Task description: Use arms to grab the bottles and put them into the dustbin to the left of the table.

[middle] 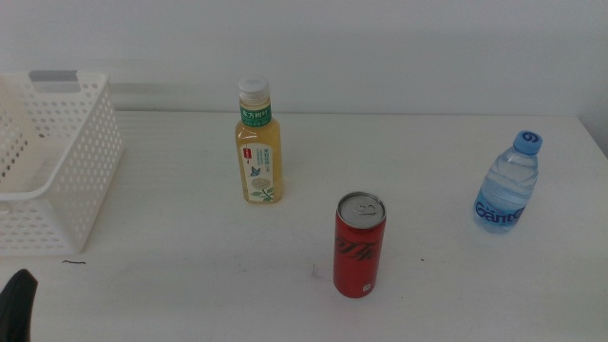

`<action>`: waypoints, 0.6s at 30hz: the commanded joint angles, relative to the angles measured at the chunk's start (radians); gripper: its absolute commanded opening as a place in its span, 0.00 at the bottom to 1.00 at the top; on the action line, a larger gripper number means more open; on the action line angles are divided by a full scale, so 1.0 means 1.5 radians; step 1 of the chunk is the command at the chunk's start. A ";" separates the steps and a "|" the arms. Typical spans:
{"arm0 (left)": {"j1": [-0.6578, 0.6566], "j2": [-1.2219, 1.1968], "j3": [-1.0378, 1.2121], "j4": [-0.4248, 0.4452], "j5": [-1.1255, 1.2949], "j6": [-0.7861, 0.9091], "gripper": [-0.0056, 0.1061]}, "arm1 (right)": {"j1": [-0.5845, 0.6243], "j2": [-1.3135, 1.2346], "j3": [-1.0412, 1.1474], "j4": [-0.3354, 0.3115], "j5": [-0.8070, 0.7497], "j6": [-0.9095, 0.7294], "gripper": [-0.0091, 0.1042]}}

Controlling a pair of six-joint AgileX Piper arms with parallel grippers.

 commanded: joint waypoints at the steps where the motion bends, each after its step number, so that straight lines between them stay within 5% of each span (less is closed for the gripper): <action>1: -0.013 0.001 0.000 -0.003 -0.031 -0.003 0.89 | -0.005 -0.002 0.002 -0.006 -0.005 -0.004 0.78; 9: -0.265 0.354 0.000 -0.009 -0.412 -0.003 0.89 | -0.005 -0.002 0.002 -0.006 -0.005 -0.004 0.78; 18: -0.582 0.804 0.000 -0.126 -0.839 0.072 0.89 | -0.005 -0.002 0.002 -0.006 -0.005 -0.004 0.78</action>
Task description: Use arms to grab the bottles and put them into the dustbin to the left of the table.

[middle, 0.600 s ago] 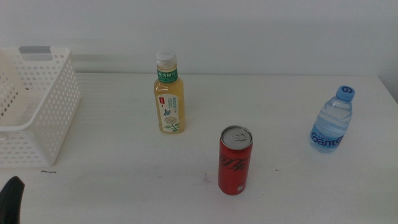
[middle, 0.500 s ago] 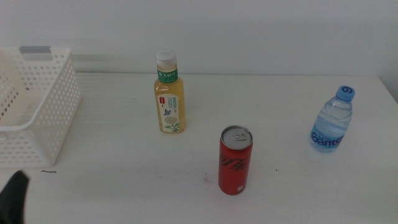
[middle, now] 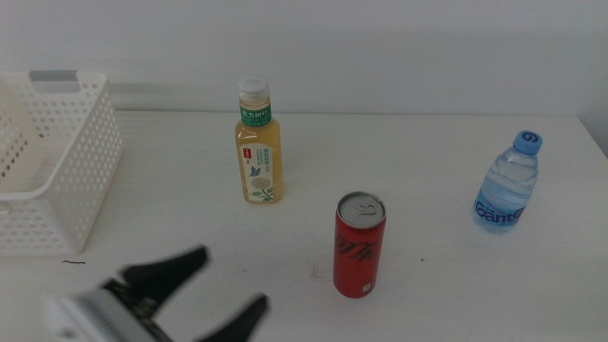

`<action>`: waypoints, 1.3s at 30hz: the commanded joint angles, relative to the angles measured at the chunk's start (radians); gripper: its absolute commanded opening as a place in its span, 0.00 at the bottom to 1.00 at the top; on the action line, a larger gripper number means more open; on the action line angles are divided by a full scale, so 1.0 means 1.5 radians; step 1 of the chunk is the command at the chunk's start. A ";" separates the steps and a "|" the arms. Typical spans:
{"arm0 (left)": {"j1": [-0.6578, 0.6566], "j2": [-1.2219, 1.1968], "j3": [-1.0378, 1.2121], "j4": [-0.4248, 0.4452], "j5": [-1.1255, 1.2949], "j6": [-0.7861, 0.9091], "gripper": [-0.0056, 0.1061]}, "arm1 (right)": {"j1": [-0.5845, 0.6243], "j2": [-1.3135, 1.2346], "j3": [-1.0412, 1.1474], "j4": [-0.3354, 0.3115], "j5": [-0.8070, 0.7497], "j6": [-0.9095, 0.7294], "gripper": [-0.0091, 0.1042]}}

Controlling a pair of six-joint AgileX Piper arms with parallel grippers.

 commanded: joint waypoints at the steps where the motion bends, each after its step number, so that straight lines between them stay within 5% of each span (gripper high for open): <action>1: -0.053 0.103 0.000 -0.032 -0.127 0.009 0.89 | -0.005 -0.002 0.002 -0.006 -0.005 -0.004 0.78; 8: -0.065 0.255 0.000 -0.021 -0.141 -0.029 0.89 | -0.005 -0.002 0.002 -0.006 -0.005 -0.004 0.78; 24: -0.060 0.279 -0.070 -0.036 -0.141 0.050 0.89 | -0.005 -0.002 0.002 -0.006 -0.005 -0.004 0.78; 31: 0.036 0.399 -0.213 0.121 -0.132 -0.031 0.89 | -0.005 -0.002 0.002 -0.006 -0.005 -0.004 0.78; 39: 0.058 0.465 -0.319 0.148 -0.073 -0.056 0.89 | -0.005 -0.002 0.002 -0.006 -0.005 -0.004 0.78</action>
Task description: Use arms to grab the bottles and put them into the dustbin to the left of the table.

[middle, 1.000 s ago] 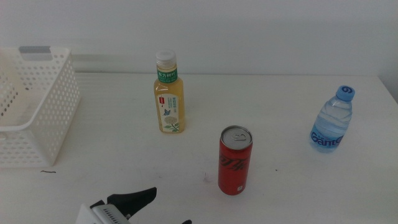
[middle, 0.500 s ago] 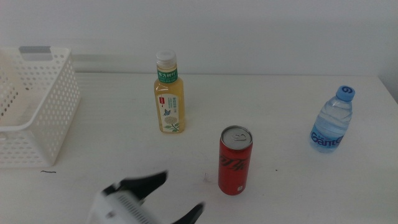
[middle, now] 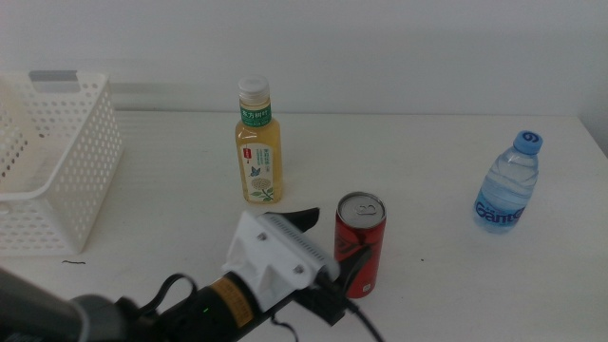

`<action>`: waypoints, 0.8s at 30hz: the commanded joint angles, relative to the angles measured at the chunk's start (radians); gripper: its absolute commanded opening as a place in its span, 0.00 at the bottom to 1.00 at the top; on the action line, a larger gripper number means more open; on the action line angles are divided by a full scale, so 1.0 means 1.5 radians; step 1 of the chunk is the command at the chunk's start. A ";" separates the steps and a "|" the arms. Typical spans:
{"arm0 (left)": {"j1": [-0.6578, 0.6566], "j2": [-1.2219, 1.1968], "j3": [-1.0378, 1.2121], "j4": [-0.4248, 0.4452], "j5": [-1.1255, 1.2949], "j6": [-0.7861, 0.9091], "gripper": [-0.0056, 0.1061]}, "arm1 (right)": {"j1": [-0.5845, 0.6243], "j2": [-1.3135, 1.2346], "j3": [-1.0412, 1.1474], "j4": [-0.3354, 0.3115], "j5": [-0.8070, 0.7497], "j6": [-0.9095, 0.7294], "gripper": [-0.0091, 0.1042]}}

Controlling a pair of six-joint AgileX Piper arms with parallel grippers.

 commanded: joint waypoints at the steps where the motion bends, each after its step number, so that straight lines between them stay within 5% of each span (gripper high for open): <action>1: 0.002 0.012 -0.028 0.010 0.021 -0.014 0.89 | -0.005 -0.002 0.002 -0.006 -0.005 -0.004 0.78; 24: 0.002 0.017 -0.163 0.052 0.242 -0.029 0.89 | -0.005 -0.002 0.002 -0.006 -0.005 -0.004 0.78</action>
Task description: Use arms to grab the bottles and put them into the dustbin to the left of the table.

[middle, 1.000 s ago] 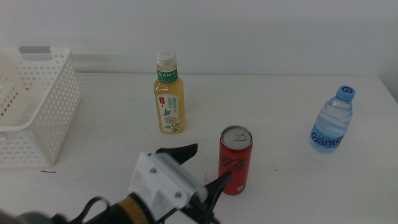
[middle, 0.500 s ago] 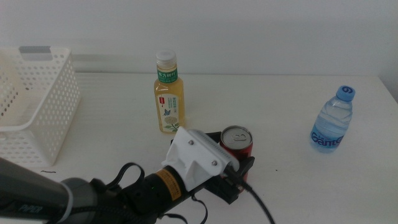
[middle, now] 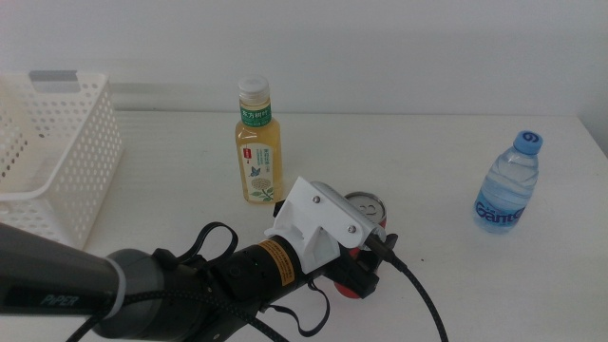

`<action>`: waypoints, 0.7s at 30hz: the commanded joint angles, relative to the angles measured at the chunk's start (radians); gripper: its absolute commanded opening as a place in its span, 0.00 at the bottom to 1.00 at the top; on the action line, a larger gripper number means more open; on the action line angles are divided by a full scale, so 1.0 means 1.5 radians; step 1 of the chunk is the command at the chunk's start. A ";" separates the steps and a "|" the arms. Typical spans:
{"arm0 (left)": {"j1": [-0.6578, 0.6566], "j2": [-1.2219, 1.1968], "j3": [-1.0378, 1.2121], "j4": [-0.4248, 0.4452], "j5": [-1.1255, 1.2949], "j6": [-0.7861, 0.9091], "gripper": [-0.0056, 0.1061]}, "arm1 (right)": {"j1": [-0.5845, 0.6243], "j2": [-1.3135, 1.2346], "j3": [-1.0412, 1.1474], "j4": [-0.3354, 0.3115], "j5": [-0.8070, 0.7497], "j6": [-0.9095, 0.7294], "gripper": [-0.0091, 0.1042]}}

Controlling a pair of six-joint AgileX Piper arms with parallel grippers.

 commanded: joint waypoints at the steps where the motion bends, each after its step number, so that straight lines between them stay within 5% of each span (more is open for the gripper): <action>1: 0.001 0.001 -0.006 0.002 -0.005 -0.001 0.89 | -0.005 -0.002 0.002 -0.006 -0.005 -0.004 0.78; 21: 0.009 0.025 -0.006 -0.018 -0.024 0.033 0.89 | -0.005 -0.002 0.002 -0.006 -0.005 -0.004 0.78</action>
